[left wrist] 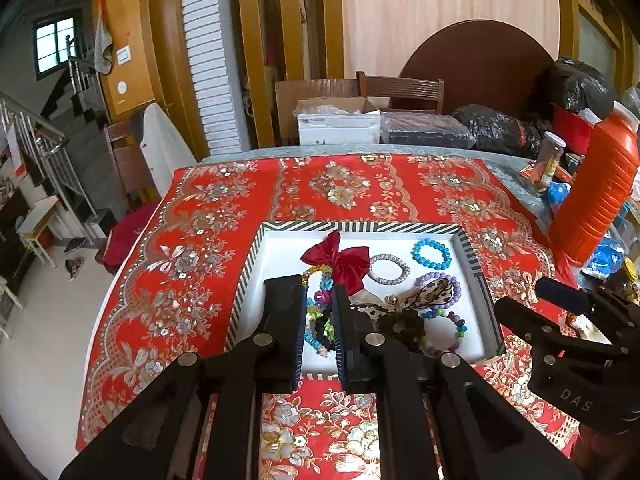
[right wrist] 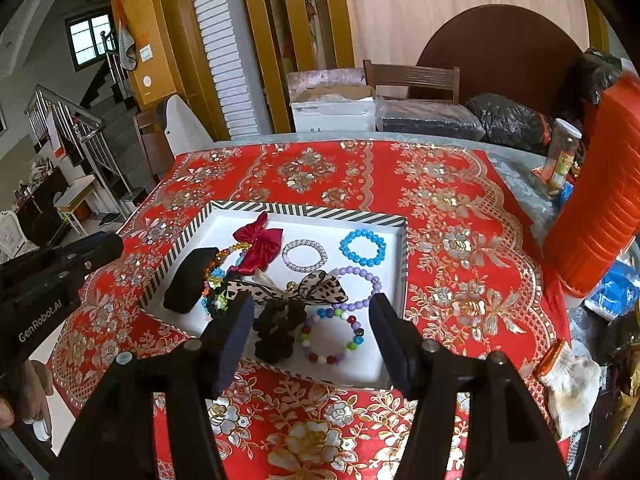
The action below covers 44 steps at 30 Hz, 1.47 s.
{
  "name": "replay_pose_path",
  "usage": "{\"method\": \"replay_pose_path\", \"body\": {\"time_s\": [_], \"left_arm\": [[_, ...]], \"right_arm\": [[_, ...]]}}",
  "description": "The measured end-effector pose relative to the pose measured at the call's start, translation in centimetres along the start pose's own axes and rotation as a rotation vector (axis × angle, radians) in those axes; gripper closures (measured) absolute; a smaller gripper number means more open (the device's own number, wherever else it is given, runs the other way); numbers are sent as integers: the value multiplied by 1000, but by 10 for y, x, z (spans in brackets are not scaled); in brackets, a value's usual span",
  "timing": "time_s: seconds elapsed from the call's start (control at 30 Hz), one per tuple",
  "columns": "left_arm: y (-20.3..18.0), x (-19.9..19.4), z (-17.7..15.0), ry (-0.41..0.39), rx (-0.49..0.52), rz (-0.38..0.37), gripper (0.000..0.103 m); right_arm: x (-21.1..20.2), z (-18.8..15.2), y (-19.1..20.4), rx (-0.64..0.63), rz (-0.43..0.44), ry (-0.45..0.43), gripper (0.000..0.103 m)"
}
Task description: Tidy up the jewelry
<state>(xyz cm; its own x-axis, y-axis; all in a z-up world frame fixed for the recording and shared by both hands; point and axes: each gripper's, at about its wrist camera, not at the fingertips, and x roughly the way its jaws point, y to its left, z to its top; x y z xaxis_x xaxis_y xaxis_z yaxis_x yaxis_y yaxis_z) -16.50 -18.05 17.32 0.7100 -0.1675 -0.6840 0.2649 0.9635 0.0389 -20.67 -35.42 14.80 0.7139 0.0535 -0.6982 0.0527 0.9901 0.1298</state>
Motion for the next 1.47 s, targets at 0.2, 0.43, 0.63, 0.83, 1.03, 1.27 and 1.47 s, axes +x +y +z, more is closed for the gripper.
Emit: {"method": "replay_pose_path", "body": {"time_s": [0.2,0.43,0.63,0.83,1.03,1.27,1.47], "left_arm": [[0,-3,0,-3,5,9,98],[0,-4,0,-1,3,13,98],[1,-2,0,4,2,18,98],[1,-2,0,1,3,20,98],[1,-1,0,3,4,19,98],[4,5,-3,9,7,0,97],[8,12,-4,27,-9,-11,95]], "right_arm": [[-3,1,0,7,4,-10,38],[-4,2,-1,2,0,-11,37],[-5,3,0,-1,-6,-9,37],[-5,2,0,-3,-6,-9,37],[0,1,5,-10,-7,4,37],[3,1,7,-7,-3,14,37],[5,-1,5,2,-4,18,37]]}}
